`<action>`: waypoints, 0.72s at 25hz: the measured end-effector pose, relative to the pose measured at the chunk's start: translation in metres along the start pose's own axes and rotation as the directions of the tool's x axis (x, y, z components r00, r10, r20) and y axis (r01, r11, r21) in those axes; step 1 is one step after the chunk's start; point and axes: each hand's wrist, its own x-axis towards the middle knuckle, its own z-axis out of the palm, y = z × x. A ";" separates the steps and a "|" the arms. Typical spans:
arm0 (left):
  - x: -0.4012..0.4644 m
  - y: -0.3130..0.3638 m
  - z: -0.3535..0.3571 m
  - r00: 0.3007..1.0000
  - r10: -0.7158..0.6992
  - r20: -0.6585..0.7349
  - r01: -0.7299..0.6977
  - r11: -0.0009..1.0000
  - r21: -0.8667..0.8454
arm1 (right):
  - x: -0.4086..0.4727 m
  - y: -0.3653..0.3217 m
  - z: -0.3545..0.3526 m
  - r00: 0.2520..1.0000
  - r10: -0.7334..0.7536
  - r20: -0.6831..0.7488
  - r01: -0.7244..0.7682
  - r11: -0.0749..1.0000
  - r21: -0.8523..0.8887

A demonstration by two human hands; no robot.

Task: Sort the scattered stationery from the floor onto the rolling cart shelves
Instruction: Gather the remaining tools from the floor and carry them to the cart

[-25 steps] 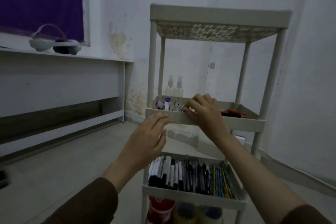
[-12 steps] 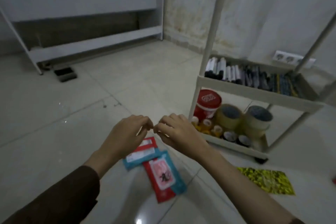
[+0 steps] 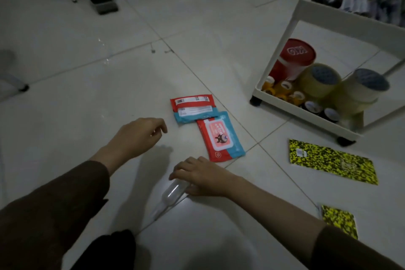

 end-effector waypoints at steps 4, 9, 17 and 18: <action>-0.007 0.007 -0.002 1.000 0.003 0.002 -0.003 1.000 -0.024 | 0.011 -0.011 0.023 0.998 -0.055 -0.018 0.053 0.994 -0.094; -0.004 0.021 -0.005 0.999 0.019 0.026 -0.018 0.999 -0.030 | -0.007 0.016 0.022 0.980 0.147 -0.134 -0.146 0.989 0.014; 0.030 0.067 0.005 0.988 0.154 0.020 -0.149 0.976 -0.158 | -0.073 0.055 -0.003 0.734 0.638 -0.232 -0.380 0.670 0.638; 0.036 0.076 0.008 0.985 0.173 0.004 -0.168 0.966 -0.198 | -0.080 0.058 -0.012 0.687 0.675 -0.270 -0.311 0.608 0.731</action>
